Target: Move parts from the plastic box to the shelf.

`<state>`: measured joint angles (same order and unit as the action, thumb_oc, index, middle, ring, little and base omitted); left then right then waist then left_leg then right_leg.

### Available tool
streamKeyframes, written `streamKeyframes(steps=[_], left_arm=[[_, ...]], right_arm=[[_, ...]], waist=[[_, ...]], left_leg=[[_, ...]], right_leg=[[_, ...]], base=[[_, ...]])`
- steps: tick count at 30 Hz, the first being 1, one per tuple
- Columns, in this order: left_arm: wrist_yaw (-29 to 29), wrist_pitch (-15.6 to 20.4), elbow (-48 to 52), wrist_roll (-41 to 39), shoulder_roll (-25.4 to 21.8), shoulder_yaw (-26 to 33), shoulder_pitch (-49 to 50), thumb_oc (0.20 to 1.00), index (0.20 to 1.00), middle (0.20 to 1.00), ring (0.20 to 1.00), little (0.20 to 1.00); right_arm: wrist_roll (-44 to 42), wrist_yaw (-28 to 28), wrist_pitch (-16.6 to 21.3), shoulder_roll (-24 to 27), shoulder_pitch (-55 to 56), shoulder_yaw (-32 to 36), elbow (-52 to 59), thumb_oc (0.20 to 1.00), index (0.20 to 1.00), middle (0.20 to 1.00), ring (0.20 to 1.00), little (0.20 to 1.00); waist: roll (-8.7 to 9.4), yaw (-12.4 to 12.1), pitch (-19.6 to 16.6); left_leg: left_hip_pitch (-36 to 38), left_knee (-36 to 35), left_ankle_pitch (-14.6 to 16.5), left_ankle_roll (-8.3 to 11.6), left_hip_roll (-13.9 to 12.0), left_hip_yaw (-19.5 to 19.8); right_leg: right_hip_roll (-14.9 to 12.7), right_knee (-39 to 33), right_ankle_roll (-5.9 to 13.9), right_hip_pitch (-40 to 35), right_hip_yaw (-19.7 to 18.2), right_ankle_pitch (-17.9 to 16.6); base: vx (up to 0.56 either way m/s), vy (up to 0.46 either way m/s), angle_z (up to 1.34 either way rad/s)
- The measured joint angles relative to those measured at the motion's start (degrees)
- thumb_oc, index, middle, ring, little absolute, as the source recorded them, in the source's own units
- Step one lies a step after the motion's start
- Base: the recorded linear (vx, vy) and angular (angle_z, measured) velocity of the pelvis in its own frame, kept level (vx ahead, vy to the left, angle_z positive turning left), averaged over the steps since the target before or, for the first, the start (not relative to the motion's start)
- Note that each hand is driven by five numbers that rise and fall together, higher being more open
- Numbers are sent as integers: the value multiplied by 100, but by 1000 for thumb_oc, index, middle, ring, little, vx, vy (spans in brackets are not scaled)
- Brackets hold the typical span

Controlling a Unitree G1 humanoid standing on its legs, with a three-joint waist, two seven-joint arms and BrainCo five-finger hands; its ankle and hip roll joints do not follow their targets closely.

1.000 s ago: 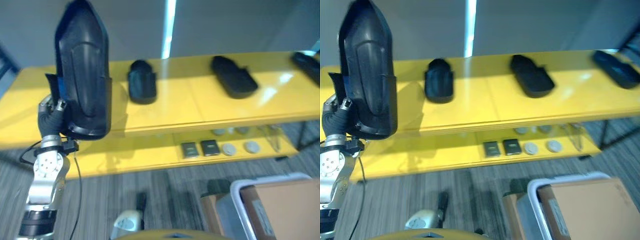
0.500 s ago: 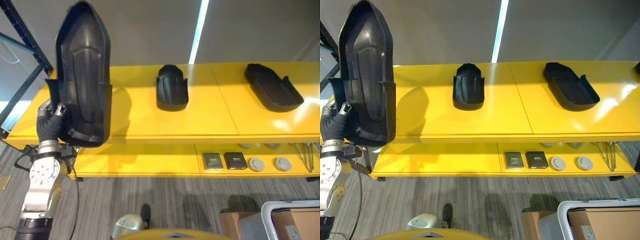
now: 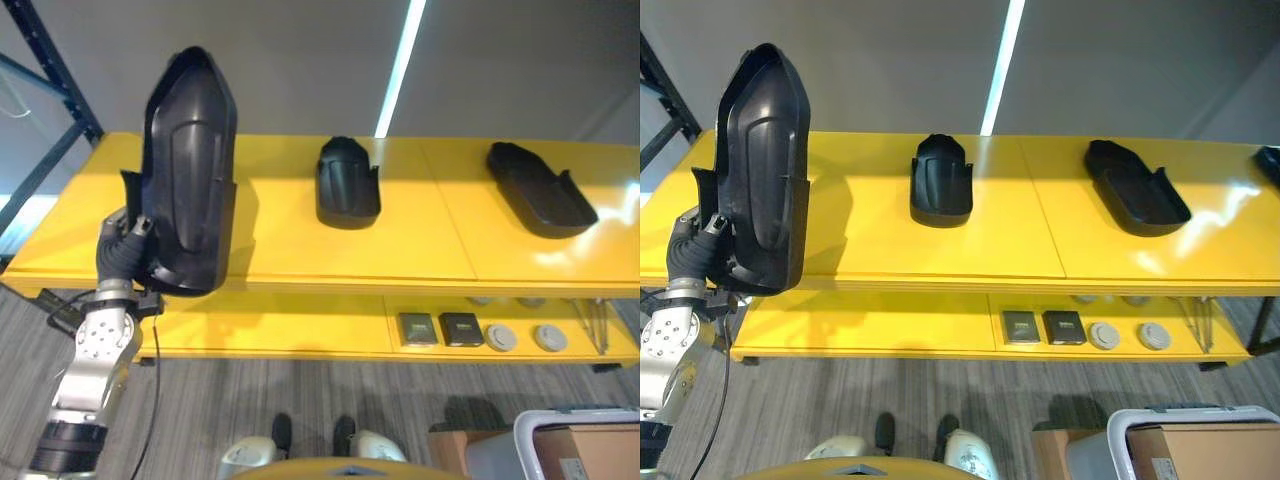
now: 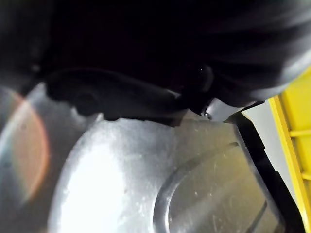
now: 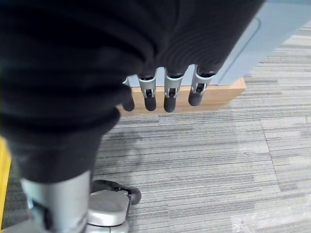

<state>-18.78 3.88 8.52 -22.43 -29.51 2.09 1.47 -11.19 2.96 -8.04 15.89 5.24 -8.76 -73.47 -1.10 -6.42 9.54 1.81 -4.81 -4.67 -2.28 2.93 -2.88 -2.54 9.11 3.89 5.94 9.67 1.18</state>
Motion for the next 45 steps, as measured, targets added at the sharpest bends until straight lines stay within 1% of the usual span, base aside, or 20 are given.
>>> streamKeyframes(steps=[4,8,10,11,12,13,14,16,18,19,22,23,25,27,28,30,33,35,39,45], left_arm=[[-66,-54,12,15,94,2,1,200,200,200,200,200],[-107,-56,78,3,114,-5,-1,200,200,200,200,200],[-102,-61,85,-8,162,-121,-55,200,200,200,200,200],[-94,-87,80,-43,183,-190,-88,200,200,200,200,200],[-79,-109,77,-69,183,-264,-95,200,200,200,200,200],[-74,-134,69,-101,187,-320,-91,200,200,200,200,200],[-77,-134,75,-111,205,-337,-96,200,200,200,200,200],[-79,-135,68,-111,285,-354,-132,200,200,200,200,200],[-82,-134,54,-112,411,-385,-216,200,200,200,200,200],[-88,-134,26,-111,439,-480,-294,200,200,200,200,200],[-92,-133,11,-108,484,-515,-382,200,200,200,200,200],[-92,-119,-41,-104,482,-516,-510,200,200,200,200,200],[-129,-119,-158,-94,420,-507,-793,200,200,200,200,200],[-148,-154,-162,-98,186,-487,-777,200,200,200,200,200],[-171,-227,-164,-98,-135,-443,-683,200,200,200,200,200],[-147,-327,-216,-93,-428,-367,-542,200,200,200,200,200],[-202,-516,-305,-99,-587,27,-229,200,200,200,200,200],[-327,-640,-333,-100,-539,68,-228,200,200,200,200,200],[-535,-1030,-518,-79,-381,82,-215,200,200,200,200,200],[-730,-1899,-1310,675,-316,-34,-524,200,200,200,200,200]], right_arm=[[-11,-49,17,-2,-240,41,35,1000,1000,1000,1000,1000],[25,-98,31,-9,-188,44,45,1000,1000,1000,1000,1000],[-30,-94,31,-5,-160,43,5,1000,1000,1000,1000,1000],[-54,-93,30,16,-191,47,-33,1000,1000,1000,1000,1000],[-52,-96,32,47,-209,77,-56,1000,1000,1000,1000,1000],[-6,-96,36,69,-198,98,-72,1000,1000,1000,1000,1000],[30,-95,55,105,-183,105,-71,1000,1000,1000,1000,1000],[25,-92,56,163,-136,216,-56,1000,1000,1000,1000,1000],[24,-50,33,310,-80,225,-10,1000,1000,1000,1000,1000],[24,-19,23,438,-33,233,-7,1000,1000,1000,1000,1000],[36,15,15,751,-26,339,36,1000,1000,1000,1000,1000],[37,23,13,865,-47,396,39,1000,1000,1000,1000,1000],[43,16,35,570,-89,554,52,1000,1000,1000,1000,1000],[49,7,72,268,-84,570,43,1000,1000,1000,1000,1000],[140,30,134,5,-76,584,48,1000,1000,1000,1000,1000],[210,90,170,-69,17,611,56,1000,1000,1000,1000,1000],[262,90,180,-92,204,451,158,1000,1000,1000,1000,1000],[344,92,212,-87,257,449,233,1000,1000,1000,1000,1000],[427,102,292,-60,217,435,290,1000,1000,1000,1000,1000],[428,94,225,155,272,259,300,1000,1000,1000,1000,1000]], waist=[[-58,-114,-4],[-59,-89,-15],[-49,37,4],[21,63,57],[83,107,97],[102,173,100],[78,296,89],[-36,407,34],[-223,492,4],[-300,538,14],[-676,669,-27],[-768,671,0],[-396,666,159],[-127,564,246],[16,446,240],[96,395,223],[138,406,195],[253,352,104],[170,343,0],[41,499,-340]], left_leg=[[-24,29,12,123,-141,-19],[-291,580,294,313,-244,-191],[-591,1108,380,581,-267,-272],[-728,1412,302,720,-226,-402],[-787,1523,442,599,-255,-540],[-699,1350,488,626,-406,-532],[-459,896,431,786,-959,-544],[-332,606,326,926,-1498,-508],[-210,351,197,984,-1892,-513],[-101,322,145,972,-1979,-526],[257,160,60,840,-1600,-725],[316,110,87,1129,-1493,-798],[321,259,206,861,-817,-762],[305,378,369,691,-575,-891],[309,382,369,629,-517,-1026],[358,364,421,533,-474,-1144],[477,242,409,497,-500,-1201],[462,180,381,519,-491,-1210],[480,48,256,616,-637,-1124],[543,3,262,751,-1012,-1054]], right_leg=[[181,-546,-187,-230,53,-181],[210,-571,-313,-316,166,-275],[100,-572,-629,-299,295,-277],[-22,-566,-690,-289,301,-268],[-111,-649,-683,-358,303,-302],[-156,-789,-679,-496,313,-345],[-141,-901,-628,-661,303,-316],[-179,-883,-543,-692,273,-260],[-240,-766,-443,-660,257,-207],[-407,-552,-296,-586,202,-160],[-768,-202,281,-432,66,-196],[-859,-105,452,-360,26,-188],[-1488,-75,518,-356,-20,-370],[-1685,-356,407,-404,-86,-688],[-1741,-554,381,-391,-59,-1041],[-1739,-590,389,-369,182,-1293],[-1397,-489,691,-382,268,-847],[-1342,-719,652,-477,356,-808],[-1013,-1350,551,-791,417,-1050],[-641,-1398,405,-967,515,-929]], base=[[98,-36,-3],[-26,3,-1],[6,129,27],[54,193,11],[75,242,3],[96,332,2],[101,375,4],[74,368,2],[48,470,3],[35,622,-9],[11,500,-14],[36,430,3],[60,414,4],[46,240,-29],[31,178,-38],[21,113,-35],[16,-19,-8],[15,-83,3],[63,-116,5],[88,-103,4]])
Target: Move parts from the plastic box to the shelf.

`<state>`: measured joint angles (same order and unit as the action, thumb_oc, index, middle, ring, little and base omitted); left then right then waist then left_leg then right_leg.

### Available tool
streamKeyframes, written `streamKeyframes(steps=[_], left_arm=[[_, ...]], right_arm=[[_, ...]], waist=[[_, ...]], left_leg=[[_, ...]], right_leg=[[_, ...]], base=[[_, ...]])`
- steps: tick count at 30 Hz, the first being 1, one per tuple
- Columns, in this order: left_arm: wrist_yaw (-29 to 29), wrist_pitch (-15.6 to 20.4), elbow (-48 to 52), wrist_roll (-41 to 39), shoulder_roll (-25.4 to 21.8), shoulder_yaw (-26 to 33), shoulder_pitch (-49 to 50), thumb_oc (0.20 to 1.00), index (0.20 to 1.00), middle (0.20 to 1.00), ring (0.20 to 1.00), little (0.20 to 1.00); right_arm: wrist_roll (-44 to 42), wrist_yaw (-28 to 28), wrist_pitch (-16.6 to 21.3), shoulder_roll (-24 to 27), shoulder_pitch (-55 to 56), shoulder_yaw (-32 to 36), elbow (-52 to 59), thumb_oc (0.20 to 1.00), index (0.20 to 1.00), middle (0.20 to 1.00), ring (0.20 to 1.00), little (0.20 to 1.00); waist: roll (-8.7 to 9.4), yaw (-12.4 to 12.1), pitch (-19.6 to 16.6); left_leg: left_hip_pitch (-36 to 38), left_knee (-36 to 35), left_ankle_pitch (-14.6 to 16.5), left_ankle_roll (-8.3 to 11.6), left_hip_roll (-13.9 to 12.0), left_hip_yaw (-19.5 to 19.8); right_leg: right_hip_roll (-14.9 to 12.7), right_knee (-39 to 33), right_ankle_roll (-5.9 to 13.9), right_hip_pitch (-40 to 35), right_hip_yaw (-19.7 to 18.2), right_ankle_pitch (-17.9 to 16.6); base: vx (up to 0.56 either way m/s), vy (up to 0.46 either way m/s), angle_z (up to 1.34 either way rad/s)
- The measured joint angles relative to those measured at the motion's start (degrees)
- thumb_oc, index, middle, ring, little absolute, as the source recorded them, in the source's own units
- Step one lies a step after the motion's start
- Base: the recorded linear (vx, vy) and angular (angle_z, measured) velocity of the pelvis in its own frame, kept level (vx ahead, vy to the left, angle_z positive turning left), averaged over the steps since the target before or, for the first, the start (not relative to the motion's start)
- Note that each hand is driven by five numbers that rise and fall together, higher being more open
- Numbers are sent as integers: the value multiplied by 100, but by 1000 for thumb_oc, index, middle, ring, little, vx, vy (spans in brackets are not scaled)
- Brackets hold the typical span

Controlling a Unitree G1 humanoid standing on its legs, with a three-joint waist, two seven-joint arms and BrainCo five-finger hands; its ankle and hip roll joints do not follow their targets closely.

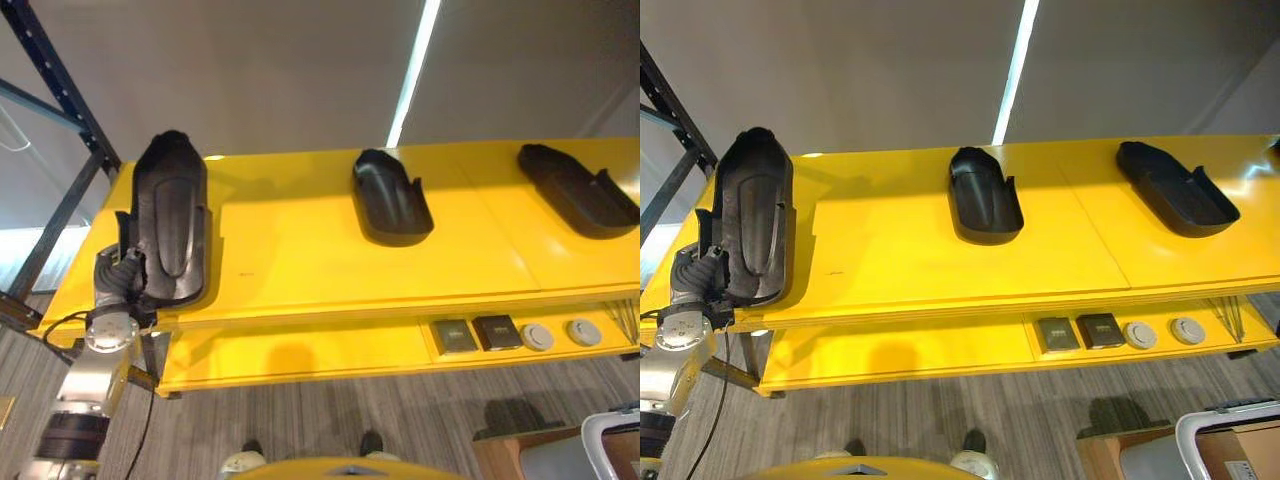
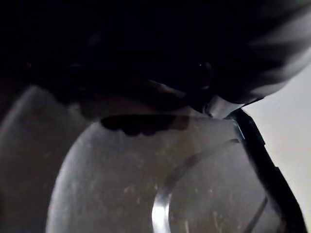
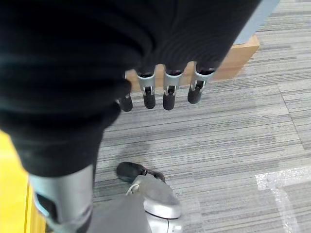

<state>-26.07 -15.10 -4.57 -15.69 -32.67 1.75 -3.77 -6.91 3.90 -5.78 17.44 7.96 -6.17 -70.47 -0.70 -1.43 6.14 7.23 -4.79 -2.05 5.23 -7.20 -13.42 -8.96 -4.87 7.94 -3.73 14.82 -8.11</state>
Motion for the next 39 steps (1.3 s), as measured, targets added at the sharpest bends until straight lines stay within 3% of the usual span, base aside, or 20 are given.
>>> streamKeyframes(steps=[2,4,6,11,14,19,25,34,36,37,39], left_arm=[[5,-462,-1377,94,-131,-351,-714,200,200,200,200,200],[6,-649,-1939,126,-135,-525,-937,200,200,200,200,200],[55,-771,-3169,52,-145,-821,-1442,200,200,200,200,200],[43,-917,-4213,0,-157,-877,-2152,200,200,200,200,200],[136,-1057,-4989,4,-285,-1200,-2679,200,200,200,200,200],[432,-1162,-5096,197,-414,-1441,-2946,200,200,200,200,200],[918,-1312,-5124,622,-554,-1775,-3244,200,200,200,200,200],[1136,-1500,-5353,802,-579,-1826,-3277,200,200,200,200,200],[1168,-1515,-5355,801,-580,-1825,-3277,347,347,347,347,347],[1201,-1533,-5389,797,-580,-1821,-3278,200,200,200,200,200],[1277,-1535,-5477,793,-580,-1814,-3289,200,200,200,200,200]], right_arm=[[7,-16,-135,48,75,-149,39,1000,1000,1000,1000,1000],[11,-28,-192,80,90,-259,110,1000,1000,1000,1000,1000],[62,-129,-224,131,96,-432,226,1000,1000,1000,1000,1000],[91,-238,-322,140,90,-509,232,1000,1000,1000,1000,1000],[259,-252,-339,267,17,-675,216,1000,1000,1000,1000,1000],[283,-256,-316,503,-33,-666,198,1000,1000,1000,1000,1000],[289,-283,-294,548,-52,-664,213,1000,1000,1000,1000,1000],[507,-455,-281,570,-159,-663,208,1000,1000,1000,1000,1000],[508,-459,-285,569,-182,-664,210,1000,1000,1000,1000,1000],[509,-461,-281,568,-225,-667,210,1000,1000,1000,1000,1000],[509,-462,-282,568,-276,-668,211,1000,1000,1000,1000,1000]], waist=[[-93,160,-169],[-141,272,-224],[-189,489,-249],[-214,701,-275],[-265,885,-277],[-307,1083,-237],[-325,1089,-72],[-338,1098,16],[-338,1081,16],[-339,1081,16],[-343,1091,15]], left_leg=[[-2,-4,-7,41,-69,-11],[-17,-6,-2,52,-68,-64],[-16,-7,-11,53,-59,-113],[-29,-8,-25,33,-45,-258],[-157,-8,-32,21,-15,-393],[-198,-6,-74,51,-11,-458],[-141,-8,-58,28,-14,-542],[-148,-9,-48,38,-30,-583],[-145,-9,-48,38,-23,-578],[-131,-9,-47,38,-15,-574],[-93,-9,-40,40,-15,-569]], right_leg=[[36,-19,-28,8,-20,53],[42,-23,-45,66,-110,62],[52,-23,-53,102,-243,52],[62,3,-77,219,-404,-1],[67,10,-79,441,-561,-70],[102,9,-92,572,-638,-155],[112,8,-110,568,-717,-138],[110,8,-115,566,-778,-140],[116,9,-115,558,-774,-139],[116,9,-113,539,-771,-140],[115,9,-111,493,-767,-137]], base=[[88,-31,-3],[64,1,-12],[57,17,-15],[14,27,-17],[-13,35,-20],[26,10,-8],[8,15,-7],[0,4,-3],[0,0,0],[0,0,0],[0,0,0]])
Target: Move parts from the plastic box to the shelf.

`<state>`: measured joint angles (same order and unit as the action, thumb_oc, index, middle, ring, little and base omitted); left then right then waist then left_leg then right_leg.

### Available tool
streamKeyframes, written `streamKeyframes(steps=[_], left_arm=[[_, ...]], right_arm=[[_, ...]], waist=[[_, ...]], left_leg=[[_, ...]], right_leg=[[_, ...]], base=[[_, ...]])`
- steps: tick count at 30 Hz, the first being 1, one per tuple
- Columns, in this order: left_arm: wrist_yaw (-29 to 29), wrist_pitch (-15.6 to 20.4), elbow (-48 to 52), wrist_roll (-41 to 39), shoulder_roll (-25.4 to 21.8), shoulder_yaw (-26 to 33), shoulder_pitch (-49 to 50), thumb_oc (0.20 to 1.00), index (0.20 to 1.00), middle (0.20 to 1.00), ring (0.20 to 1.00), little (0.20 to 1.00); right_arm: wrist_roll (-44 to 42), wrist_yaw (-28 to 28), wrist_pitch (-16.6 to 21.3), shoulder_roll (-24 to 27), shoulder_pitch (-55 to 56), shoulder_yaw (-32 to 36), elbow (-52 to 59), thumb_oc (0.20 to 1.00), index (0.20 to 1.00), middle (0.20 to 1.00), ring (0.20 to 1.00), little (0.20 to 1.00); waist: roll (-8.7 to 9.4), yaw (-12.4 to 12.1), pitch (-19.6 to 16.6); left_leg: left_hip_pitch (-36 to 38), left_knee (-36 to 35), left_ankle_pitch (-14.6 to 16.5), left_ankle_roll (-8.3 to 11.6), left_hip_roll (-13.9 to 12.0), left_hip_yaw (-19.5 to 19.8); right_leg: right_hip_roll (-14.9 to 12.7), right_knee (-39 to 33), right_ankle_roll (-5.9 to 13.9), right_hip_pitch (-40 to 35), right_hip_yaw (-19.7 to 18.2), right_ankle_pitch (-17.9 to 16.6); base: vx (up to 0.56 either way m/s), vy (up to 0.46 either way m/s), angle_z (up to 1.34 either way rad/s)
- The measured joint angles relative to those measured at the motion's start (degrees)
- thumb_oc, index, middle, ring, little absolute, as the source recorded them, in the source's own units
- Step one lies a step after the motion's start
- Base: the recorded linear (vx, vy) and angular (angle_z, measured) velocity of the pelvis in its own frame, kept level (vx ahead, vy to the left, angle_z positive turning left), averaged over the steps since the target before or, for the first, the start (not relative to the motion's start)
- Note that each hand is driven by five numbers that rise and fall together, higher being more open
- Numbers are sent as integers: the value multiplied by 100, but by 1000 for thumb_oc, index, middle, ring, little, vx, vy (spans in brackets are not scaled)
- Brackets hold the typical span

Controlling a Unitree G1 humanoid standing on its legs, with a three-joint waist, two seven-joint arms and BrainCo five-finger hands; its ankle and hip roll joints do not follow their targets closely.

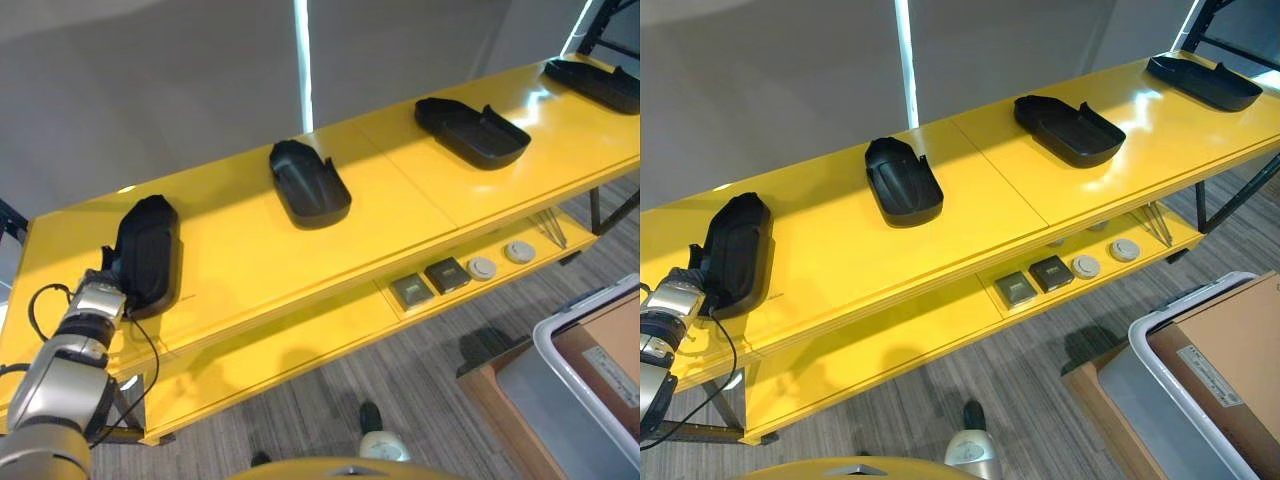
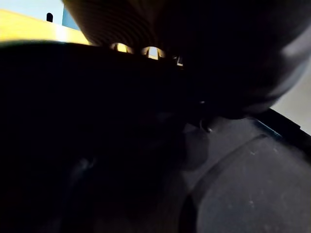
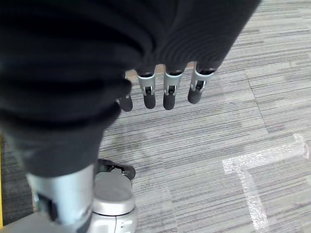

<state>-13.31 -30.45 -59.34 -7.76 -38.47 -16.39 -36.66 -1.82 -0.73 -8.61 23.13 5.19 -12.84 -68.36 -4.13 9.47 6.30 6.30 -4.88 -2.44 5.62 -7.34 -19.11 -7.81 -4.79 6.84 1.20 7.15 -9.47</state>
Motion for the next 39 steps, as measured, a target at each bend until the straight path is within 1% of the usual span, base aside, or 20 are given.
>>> streamKeyframes(steps=[2,3,5,7,10,13,18,21,23,25,26,27,30,31,32,34,35,36,38,39], left_arm=[[59,-42,-27,-15,1,0,-13,200,200,200,200,200],[97,-41,-65,-84,1,0,-11,539,539,539,539,539],[105,-38,-164,-150,2,11,-11,1000,1000,1000,1000,1000],[100,-36,-240,-227,4,15,4,1000,1000,1000,1000,1000],[-47,69,-346,-541,15,84,39,1000,1000,1000,1000,1000],[-53,224,-370,-615,17,127,40,1000,1000,1000,1000,1000],[-148,450,631,-592,-30,283,116,1000,1000,1000,1000,1000],[-273,532,1992,-444,-468,307,489,1000,1000,1000,1000,1000],[-416,659,2363,-306,-751,313,495,1000,1000,1000,1000,1000],[-530,632,3108,-127,-1298,453,640,1000,1000,1000,1000,1000],[-564,621,3398,16,-1495,629,702,1000,1000,1000,1000,1000],[-657,633,3865,259,-1899,948,852,1000,1000,1000,1000,1000],[-878,675,4016,590,-2226,1443,971,1000,1000,1000,1000,1000],[-890,984,4229,558,-2482,1832,1355,1000,1000,1000,1000,1000],[-852,1187,4377,535,-2566,1969,1511,1000,1000,1000,1000,1000],[-662,1414,4902,277,-2556,2288,1849,1000,1000,1000,1000,1000],[-312,1593,5722,-196,-2311,2654,2232,1000,1000,1000,1000,1000],[125,1925,6500,-611,-2013,2664,2586,1000,1000,1000,1000,1000],[644,2094,7193,-917,-1534,2600,2930,1000,1000,1000,1000,1000],[1098,2307,7841,-1162,-576,2478,3388,1000,1000,1000,1000,1000]], right_arm=[[0,0,2,-1,-34,0,2,1000,1000,1000,1000,1000],[0,-1,1,-2,-69,-6,3,1000,1000,1000,1000,1000],[1,-1,-4,-1,-87,-12,2,1000,1000,1000,1000,1000],[2,-1,-6,-5,-90,-13,-1,1000,1000,1000,1000,1000],[6,2,-5,-7,-79,-52,-8,1000,1000,1000,1000,1000],[5,3,-5,-12,-77,-52,-5,1000,1000,1000,1000,1000],[3,23,0,-28,39,-43,-6,1000,1000,1000,1000,1000],[3,74,52,-73,46,6,0,1000,1000,1000,1000,1000],[1,89,97,-112,80,3,3,1000,1000,1000,1000,1000],[-4,111,121,-183,155,8,10,1000,1000,1000,1000,1000],[-6,122,119,-224,173,14,18,1000,1000,1000,1000,1000],[-9,144,117,-297,251,28,15,1000,1000,1000,1000,1000],[-10,169,114,-378,355,25,57,1000,1000,1000,1000,1000],[-12,229,89,-424,418,44,254,1000,1000,1000,1000,1000],[-11,236,88,-462,471,53,287,1000,1000,1000,1000,1000],[-12,250,72,-500,518,76,371,1000,1000,1000,1000,1000],[-12,253,54,-526,602,227,439,1000,1000,1000,1000,1000],[-9,257,49,-536,613,303,445,1000,1000,1000,1000,1000],[-8,263,11,-579,577,412,524,1000,1000,1000,1000,1000],[-7,271,-39,-647,577,519,619,1000,1000,1000,1000,1000]], waist=[[-9,-8,-5],[-23,-22,-8],[-43,-22,-21],[-67,-24,-35],[-92,-58,-63],[-92,-112,-71],[-53,-313,-95],[28,-376,-121],[72,-470,-145],[134,-558,-144],[153,-622,-147],[192,-708,-166],[206,-877,-211],[228,-956,-236],[251,-1023,-251],[283,-1118,-270],[302,-1198,-279],[316,-1289,-296],[328,-1320,-302],[313,-1307,-298]], left_leg=[[13,0,10,-8,-1,5],[13,0,10,-8,-1,9],[21,0,10,-8,-3,13],[44,0,10,-7,-4,14],[93,-1,21,2,-12,25],[89,-1,11,-11,-13,33],[50,-1,-19,-15,-10,144],[32,-2,-32,-10,-23,208],[58,-2,-38,-4,-38,276],[71,-4,-35,5,-59,346],[73,-4,-37,7,-65,372],[67,-4,-38,10,-69,417],[81,-4,-36,13,-59,506],[85,-5,-31,19,-53,522],[86,-5,-30,20,-50,535],[83,-4,-33,17,-37,567],[82,-4,-37,9,-3,633],[80,-4,-41,-6,36,663],[52,-4,-24,17,57,681],[36,-5,-25,15,83,705]], right_leg=[[-1,0,4,-17,4,10],[-3,0,3,-19,7,10],[-3,0,2,-27,9,11],[-3,0,2,-52,11,12],[-19,-1,0,-111,25,27],[-21,0,-4,-112,32,22],[-32,0,-8,-147,144,20],[-31,-1,-11,-172,219,2],[-24,-1,-13,-241,279,3],[-16,-30,-2,-306,356,48],[-14,-32,-9,-328,390,82],[-12,-35,-8,-348,435,80],[-30,-36,-9,-425,509,91],[-38,-36,-26,-440,533,112],[-45,-36,-25,-455,555,115],[-64,-36,-28,-479,591,138],[-91,-36,-9,-516,633,152],[-108,-35,38,-541,633,189],[-124,-34,50,-521,595,195],[-171,-36,59,-516,569,196]], base=[[0,0,0],[0,0,0],[0,0,0],[0,0,0],[0,0,0],[0,0,0],[-23,-11,9],[-24,-19,13],[-5,-15,15],[-6,-6,17],[-15,-3,19],[-10,2,19],[1,10,16],[-3,10,12],[-4,17,12],[-14,11,14],[-27,13,25],[-19,19,23],[-11,18,9],[-8,9,4]])
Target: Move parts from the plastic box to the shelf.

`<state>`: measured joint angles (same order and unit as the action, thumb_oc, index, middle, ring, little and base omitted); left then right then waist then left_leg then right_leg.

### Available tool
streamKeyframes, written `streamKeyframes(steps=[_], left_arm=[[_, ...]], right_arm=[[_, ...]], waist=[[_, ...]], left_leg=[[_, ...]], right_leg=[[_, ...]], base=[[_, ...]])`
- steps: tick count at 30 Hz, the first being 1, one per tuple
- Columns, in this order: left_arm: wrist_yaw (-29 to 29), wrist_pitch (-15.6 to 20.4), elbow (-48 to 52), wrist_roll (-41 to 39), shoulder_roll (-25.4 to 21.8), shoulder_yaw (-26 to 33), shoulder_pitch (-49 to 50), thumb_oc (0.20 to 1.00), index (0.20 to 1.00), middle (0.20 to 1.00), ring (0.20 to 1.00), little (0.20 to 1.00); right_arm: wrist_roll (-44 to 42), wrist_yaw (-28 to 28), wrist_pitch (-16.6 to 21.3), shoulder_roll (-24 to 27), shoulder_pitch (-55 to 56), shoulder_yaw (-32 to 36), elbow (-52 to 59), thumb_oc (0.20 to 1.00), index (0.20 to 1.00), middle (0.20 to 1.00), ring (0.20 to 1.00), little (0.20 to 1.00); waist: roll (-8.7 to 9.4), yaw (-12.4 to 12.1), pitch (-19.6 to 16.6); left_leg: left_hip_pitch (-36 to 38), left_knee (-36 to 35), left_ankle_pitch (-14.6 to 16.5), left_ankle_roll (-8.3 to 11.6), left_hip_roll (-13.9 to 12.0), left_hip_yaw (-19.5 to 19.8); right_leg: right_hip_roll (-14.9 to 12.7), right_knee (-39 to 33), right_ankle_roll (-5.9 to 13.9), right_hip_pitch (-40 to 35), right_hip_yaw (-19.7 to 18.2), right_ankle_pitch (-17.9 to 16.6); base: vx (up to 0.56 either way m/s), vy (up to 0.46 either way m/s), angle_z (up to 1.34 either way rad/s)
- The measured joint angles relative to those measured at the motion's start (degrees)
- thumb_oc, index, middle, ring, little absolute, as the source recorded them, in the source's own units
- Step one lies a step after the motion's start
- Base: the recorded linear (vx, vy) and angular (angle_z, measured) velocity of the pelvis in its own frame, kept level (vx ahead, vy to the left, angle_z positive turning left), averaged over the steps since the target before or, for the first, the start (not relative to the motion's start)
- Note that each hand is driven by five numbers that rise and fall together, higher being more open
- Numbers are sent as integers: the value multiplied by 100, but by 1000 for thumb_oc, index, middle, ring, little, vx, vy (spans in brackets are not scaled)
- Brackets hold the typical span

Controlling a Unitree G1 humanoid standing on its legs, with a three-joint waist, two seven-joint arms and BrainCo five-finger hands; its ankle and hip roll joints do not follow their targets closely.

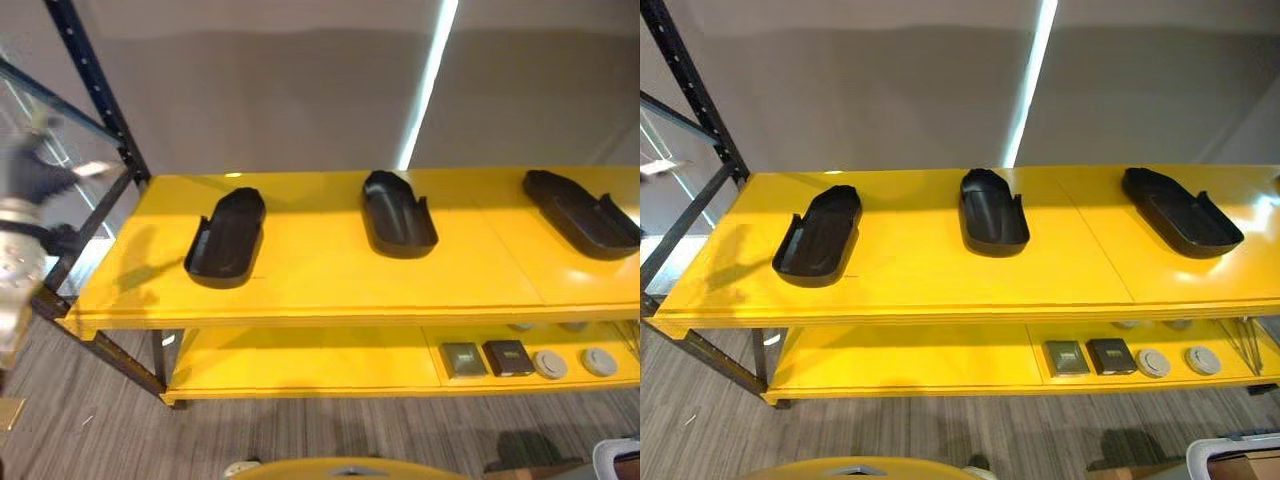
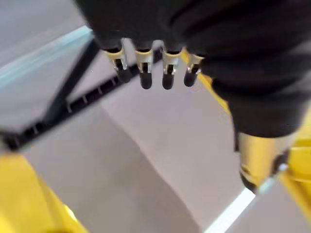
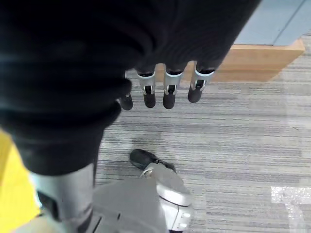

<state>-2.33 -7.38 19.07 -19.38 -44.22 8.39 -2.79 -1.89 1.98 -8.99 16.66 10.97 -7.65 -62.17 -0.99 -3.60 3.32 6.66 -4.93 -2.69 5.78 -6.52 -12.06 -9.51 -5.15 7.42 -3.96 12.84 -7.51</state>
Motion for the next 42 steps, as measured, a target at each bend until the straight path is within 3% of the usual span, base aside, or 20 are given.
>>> streamKeyframes(steps=[1,2,3,4,8,13,22,28,42], left_arm=[[285,56,97,-180,320,-196,181,1000,1000,1000,1000,1000],[726,88,92,-390,699,-555,486,366,366,366,366,366],[860,93,41,-448,894,-675,587,222,222,222,222,222],[1007,72,-16,-559,1027,-810,713,200,200,200,200,200],[1392,203,-665,-833,1162,-1136,902,200,200,200,200,200],[1340,433,-727,-859,1155,-1283,923,200,200,200,200,200],[1229,509,-810,-1307,1249,-1358,921,200,200,200,200,200],[510,546,-1974,-1234,1447,-1550,905,200,200,200,200,200],[-301,1198,-2557,-958,1734,-1799,754,200,200,200,200,200]], right_arm=[[1,14,-5,-13,-7,1,-7,1000,1000,1000,1000,1000],[2,35,-24,-23,-14,-18,3,1000,1000,1000,1000,1000],[1,55,-24,-24,-8,-22,-5,1000,1000,1000,1000,1000],[-1,59,-30,-28,-7,-20,-8,1000,1000,1000,1000,1000],[-63,74,-95,-17,33,-127,-190,1000,1000,1000,1000,1000],[-201,118,-72,1,31,-169,-230,1000,1000,1000,1000,1000],[-298,194,65,18,36,-171,-396,1000,1000,1000,1000,1000],[-298,206,51,41,40,-289,-364,1000,1000,1000,1000,1000],[-276,197,-16,57,45,-295,0,1000,1000,1000,1000,1000]], waist=[[0,9,-2],[13,13,-3],[12,23,-4],[2,36,2],[-42,8,0],[-91,-19,30],[-170,17,72],[-186,101,115],[-85,233,307]], left_leg=[[0,0,-2,-2,3,7],[-8,1,-3,-3,-6,8],[-8,0,-3,-3,-11,7],[-26,0,-3,-3,-21,6],[-88,0,-25,-4,-65,11],[-97,1,-26,-5,-65,11],[-148,1,-39,-24,-64,-3],[-146,1,-27,-8,-66,-47],[-136,2,-41,-36,-69,-92]], right_leg=[[-2,0,0,1,-2,0],[10,0,0,16,-7,0],[11,-1,0,24,-20,0],[25,0,-1,50,-24,0],[85,-2,-12,117,-64,-9],[85,-2,-12,124,-61,-7],[85,-2,-13,178,-62,-7],[88,-2,-12,200,-100,-7],[95,-1,-13,221,-144,-9]], base=[[0,0,0],[-11,-1,-3],[-17,-2,-5],[-23,-2,-7],[-9,-1,-1],[0,0,0],[0,0,0],[9,2,-3],[0,0,0]])
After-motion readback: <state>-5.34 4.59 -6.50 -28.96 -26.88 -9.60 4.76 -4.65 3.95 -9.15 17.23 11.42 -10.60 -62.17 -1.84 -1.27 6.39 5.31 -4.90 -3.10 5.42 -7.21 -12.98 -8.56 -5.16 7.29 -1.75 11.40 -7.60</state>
